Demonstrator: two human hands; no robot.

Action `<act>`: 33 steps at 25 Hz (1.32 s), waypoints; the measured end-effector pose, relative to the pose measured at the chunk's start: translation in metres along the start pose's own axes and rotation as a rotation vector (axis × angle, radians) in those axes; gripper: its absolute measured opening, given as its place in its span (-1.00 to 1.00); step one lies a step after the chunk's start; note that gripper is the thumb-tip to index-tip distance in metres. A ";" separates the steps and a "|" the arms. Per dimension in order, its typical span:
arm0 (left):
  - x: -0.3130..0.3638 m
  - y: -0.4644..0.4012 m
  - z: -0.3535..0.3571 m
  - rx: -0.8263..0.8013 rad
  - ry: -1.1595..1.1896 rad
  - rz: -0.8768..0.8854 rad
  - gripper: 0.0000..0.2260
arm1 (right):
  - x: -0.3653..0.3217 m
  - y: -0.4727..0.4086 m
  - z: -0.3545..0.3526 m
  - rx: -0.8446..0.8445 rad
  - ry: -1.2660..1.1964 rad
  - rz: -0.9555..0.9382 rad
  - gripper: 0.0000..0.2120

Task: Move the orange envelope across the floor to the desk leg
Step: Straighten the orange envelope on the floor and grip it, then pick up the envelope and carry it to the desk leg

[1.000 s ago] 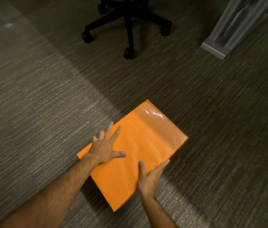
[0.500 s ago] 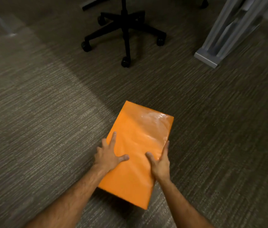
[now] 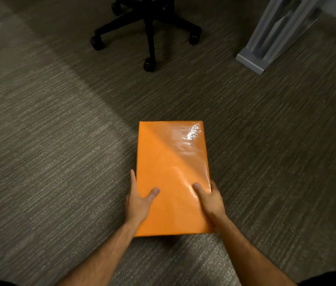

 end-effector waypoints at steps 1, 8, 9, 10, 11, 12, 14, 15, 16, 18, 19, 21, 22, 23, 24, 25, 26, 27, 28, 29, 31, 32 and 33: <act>-0.003 -0.002 -0.001 -0.015 0.095 -0.048 0.02 | 0.001 -0.001 -0.001 -0.013 -0.026 0.020 -0.29; -0.012 -0.010 0.001 -0.048 0.251 -0.155 -0.27 | 0.001 -0.006 0.001 -0.088 -0.099 0.062 -0.23; -0.012 -0.009 0.000 -0.047 0.258 -0.152 -0.29 | 0.001 -0.007 0.000 -0.084 -0.105 0.062 -0.23; -0.012 -0.009 0.000 -0.047 0.263 -0.153 -0.31 | 0.001 -0.007 0.000 -0.080 -0.110 0.063 -0.23; -0.012 -0.009 0.000 -0.051 0.265 -0.156 -0.33 | 0.001 -0.007 0.000 -0.076 -0.114 0.066 -0.24; -0.012 -0.009 0.000 -0.056 0.265 -0.155 -0.33 | 0.001 -0.006 0.000 -0.075 -0.121 0.068 -0.26; -0.007 -0.009 -0.002 -0.065 0.257 -0.141 -0.32 | 0.002 -0.004 -0.001 -0.077 -0.139 0.075 -0.35; -0.002 -0.009 -0.003 -0.069 0.245 -0.130 -0.33 | 0.000 -0.002 -0.003 -0.079 -0.143 0.077 -0.38; 0.005 -0.008 -0.005 -0.071 0.231 -0.120 -0.35 | -0.003 0.003 -0.007 -0.080 -0.146 0.076 -0.40; 0.028 -0.001 -0.013 -0.077 0.227 -0.110 -0.40 | -0.015 0.018 -0.022 -0.071 -0.139 0.064 -0.39; 0.047 0.007 -0.019 -0.089 0.228 -0.103 -0.40 | -0.025 0.033 -0.036 -0.059 -0.138 0.061 -0.37; 0.091 0.025 -0.037 -0.111 0.222 -0.086 -0.40 | -0.049 0.066 -0.064 -0.041 -0.139 0.055 -0.35; 0.115 0.036 -0.047 -0.126 0.223 -0.091 -0.40 | -0.064 0.087 -0.081 -0.034 -0.139 0.058 -0.36; 0.139 0.047 -0.057 -0.139 0.226 -0.095 -0.40 | -0.079 0.107 -0.096 -0.030 -0.144 0.061 -0.36; 0.164 0.060 -0.069 -0.155 0.224 -0.095 -0.39 | -0.093 0.129 -0.111 -0.029 -0.156 0.065 -0.37; 0.189 0.073 -0.080 -0.170 0.215 -0.093 -0.37 | -0.107 0.151 -0.126 -0.026 -0.168 0.071 -0.37; 0.217 0.087 -0.093 -0.183 0.207 -0.093 -0.34 | -0.122 0.175 -0.143 -0.024 -0.180 0.082 -0.38; 0.241 0.100 -0.104 -0.192 0.200 -0.095 -0.32 | -0.137 0.198 -0.158 -0.025 -0.189 0.097 -0.38; 0.265 0.113 -0.114 -0.201 0.194 -0.093 -0.31 | -0.151 0.220 -0.173 -0.027 -0.199 0.108 -0.39; 0.289 0.126 -0.124 -0.211 0.185 -0.092 -0.31 | -0.166 0.242 -0.190 -0.030 -0.208 0.119 -0.40; 0.340 0.153 -0.144 -0.214 0.166 -0.098 -0.28 | -0.195 0.285 -0.225 -0.035 -0.221 0.137 -0.42; 0.365 0.166 -0.152 -0.218 0.156 -0.105 -0.26 | -0.209 0.305 -0.242 -0.036 -0.228 0.144 -0.42; 0.387 0.178 -0.159 -0.225 0.148 -0.105 -0.24 | -0.222 0.323 -0.259 -0.033 -0.240 0.144 -0.43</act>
Point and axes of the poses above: each hand's wrist, its own y-axis away from the middle knuckle, its own z-axis out of the palm, x = y × z, the point moved 1 cm from there along -y, towards the middle knuckle, and after that the axes turned 8 degrees about z, right-handed, at the moved point
